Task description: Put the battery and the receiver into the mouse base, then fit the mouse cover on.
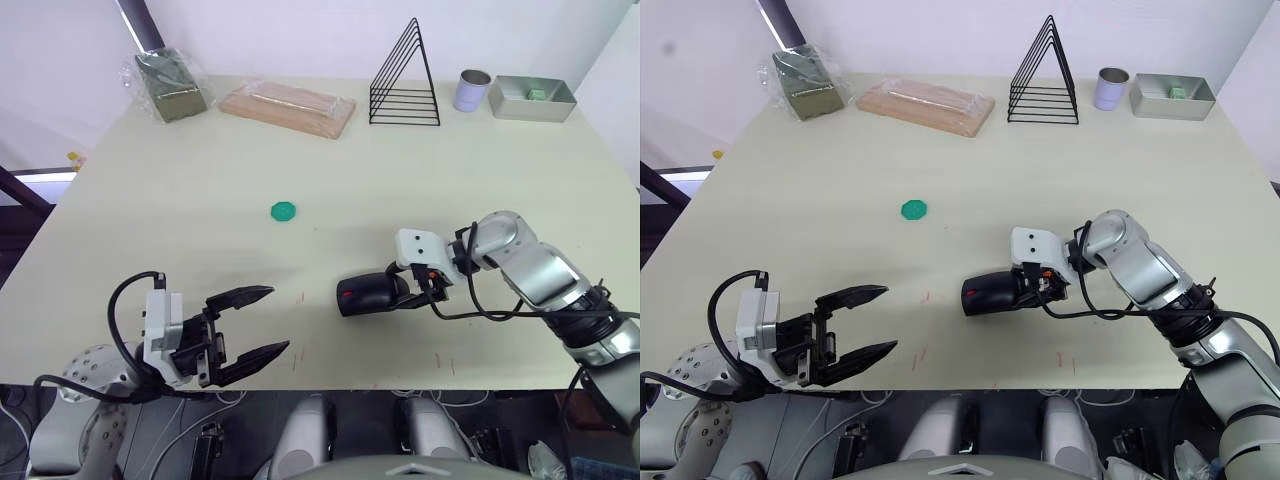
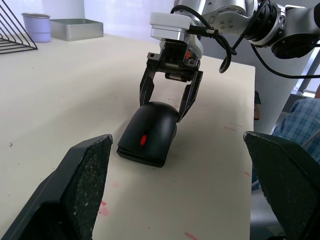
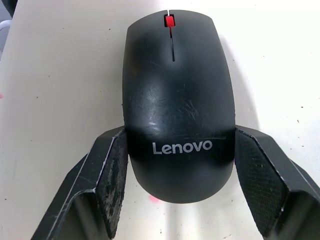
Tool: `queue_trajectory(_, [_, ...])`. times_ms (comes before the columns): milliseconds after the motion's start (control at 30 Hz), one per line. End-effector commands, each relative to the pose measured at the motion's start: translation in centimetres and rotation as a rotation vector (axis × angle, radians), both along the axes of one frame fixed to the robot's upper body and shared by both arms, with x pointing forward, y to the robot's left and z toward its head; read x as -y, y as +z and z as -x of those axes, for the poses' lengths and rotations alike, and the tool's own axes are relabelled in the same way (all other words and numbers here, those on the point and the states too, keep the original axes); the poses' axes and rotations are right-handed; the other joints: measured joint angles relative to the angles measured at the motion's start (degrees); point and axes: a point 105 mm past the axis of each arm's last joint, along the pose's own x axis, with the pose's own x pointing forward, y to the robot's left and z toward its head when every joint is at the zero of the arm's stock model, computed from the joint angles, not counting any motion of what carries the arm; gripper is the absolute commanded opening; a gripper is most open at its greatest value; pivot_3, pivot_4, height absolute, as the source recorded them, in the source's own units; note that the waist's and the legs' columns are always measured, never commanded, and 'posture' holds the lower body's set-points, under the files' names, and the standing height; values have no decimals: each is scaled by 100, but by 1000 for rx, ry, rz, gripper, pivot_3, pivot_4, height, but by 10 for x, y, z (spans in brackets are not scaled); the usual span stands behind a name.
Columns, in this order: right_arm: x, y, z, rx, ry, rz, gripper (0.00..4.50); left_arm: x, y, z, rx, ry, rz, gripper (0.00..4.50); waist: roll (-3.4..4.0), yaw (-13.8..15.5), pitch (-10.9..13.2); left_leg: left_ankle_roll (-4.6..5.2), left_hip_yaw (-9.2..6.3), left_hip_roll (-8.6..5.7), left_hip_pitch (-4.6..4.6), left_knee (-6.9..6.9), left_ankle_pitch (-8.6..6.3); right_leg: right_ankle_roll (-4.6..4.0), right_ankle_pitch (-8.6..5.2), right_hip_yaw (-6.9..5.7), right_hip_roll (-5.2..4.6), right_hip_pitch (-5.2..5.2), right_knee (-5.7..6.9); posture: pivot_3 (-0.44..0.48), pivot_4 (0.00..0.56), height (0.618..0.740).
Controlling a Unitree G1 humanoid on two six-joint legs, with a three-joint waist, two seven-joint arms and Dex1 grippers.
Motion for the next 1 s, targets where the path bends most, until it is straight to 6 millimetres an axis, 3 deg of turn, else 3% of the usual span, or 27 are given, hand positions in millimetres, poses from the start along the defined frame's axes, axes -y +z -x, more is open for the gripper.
queue_trajectory(33, [-4, 8, 0, 24, 23, -16, 3128, 1, 5, 1, 24, -6, -1, 4500, 0, 0, 0, 0, 0, 0, 0, 0, 0, 2, 1, 0, 2, 0, 0, 0, 150, 740])
queue_trajectory(1000, [-5, 12, -3, 43, 19, -27, 3128, 1, 4, 0, 25, -3, -3, 4500, 0, 5, 0, -6, -1, 2, 0, 1, 5, 21, 12, 1, 22, 1, 3, 0, 150, 740])
